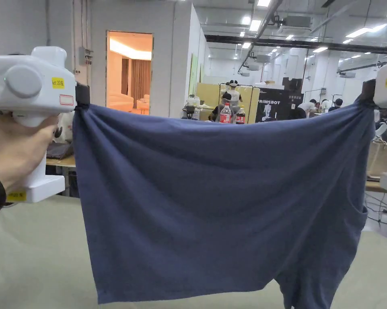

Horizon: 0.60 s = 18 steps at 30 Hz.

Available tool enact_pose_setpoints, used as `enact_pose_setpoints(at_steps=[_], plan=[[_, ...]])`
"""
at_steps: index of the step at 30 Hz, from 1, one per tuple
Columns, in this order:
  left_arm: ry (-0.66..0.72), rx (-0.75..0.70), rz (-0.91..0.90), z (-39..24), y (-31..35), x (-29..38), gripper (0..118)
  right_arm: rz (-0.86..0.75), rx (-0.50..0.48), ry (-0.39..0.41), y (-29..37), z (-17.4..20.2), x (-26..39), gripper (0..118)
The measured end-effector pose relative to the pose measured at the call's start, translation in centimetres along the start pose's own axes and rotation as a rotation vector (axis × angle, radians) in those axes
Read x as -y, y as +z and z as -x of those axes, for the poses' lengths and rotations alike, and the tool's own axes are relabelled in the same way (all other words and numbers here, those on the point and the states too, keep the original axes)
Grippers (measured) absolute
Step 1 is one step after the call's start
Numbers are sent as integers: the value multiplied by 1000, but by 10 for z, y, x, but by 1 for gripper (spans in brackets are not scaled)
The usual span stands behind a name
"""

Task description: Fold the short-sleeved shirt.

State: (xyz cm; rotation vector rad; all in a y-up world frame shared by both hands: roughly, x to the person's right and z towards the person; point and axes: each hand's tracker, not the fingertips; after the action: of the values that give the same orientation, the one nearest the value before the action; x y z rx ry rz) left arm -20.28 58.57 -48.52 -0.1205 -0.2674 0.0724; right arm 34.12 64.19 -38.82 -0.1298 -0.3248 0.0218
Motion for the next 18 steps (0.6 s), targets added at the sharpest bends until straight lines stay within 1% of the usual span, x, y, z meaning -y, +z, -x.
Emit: enact_pose_setpoints(at_steps=[2, 4, 6, 7, 9, 12, 14, 15, 17, 18], plan=[[-29, 9, 23, 0, 1, 16, 2, 11, -4, 21, 3, 1, 17, 0], [-44, 14, 31, 0, 10, 35, 2, 24, -22, 18, 11, 2, 47, 0], [4, 60, 64, 8, 21, 57, 2, 74, -52, 15, 21, 1, 74, 0], [8, 57, 75, 11, 28, 69, 2, 81, -58, 11, 27, -4, 88, 0], [-3, 60, 83, 15, 44, 89, 2, 100, -60, 38, 45, -4, 112, 0], [-4, 77, 114, 22, 70, 120, 2, 123, -87, 21, 73, -11, 143, 0], [2, 90, 190, 25, 89, 142, 2, 148, -101, 8, 92, -13, 164, 0], [10, 95, 147, 25, 100, 152, 2, 157, -107, -9, 98, -16, 175, 0], [41, 116, 229, 27, 119, 175, 2, 190, -124, -16, 116, -18, 197, 0], [60, 127, 196, 27, 134, 188, 2, 205, -138, -29, 127, -19, 211, 0]])
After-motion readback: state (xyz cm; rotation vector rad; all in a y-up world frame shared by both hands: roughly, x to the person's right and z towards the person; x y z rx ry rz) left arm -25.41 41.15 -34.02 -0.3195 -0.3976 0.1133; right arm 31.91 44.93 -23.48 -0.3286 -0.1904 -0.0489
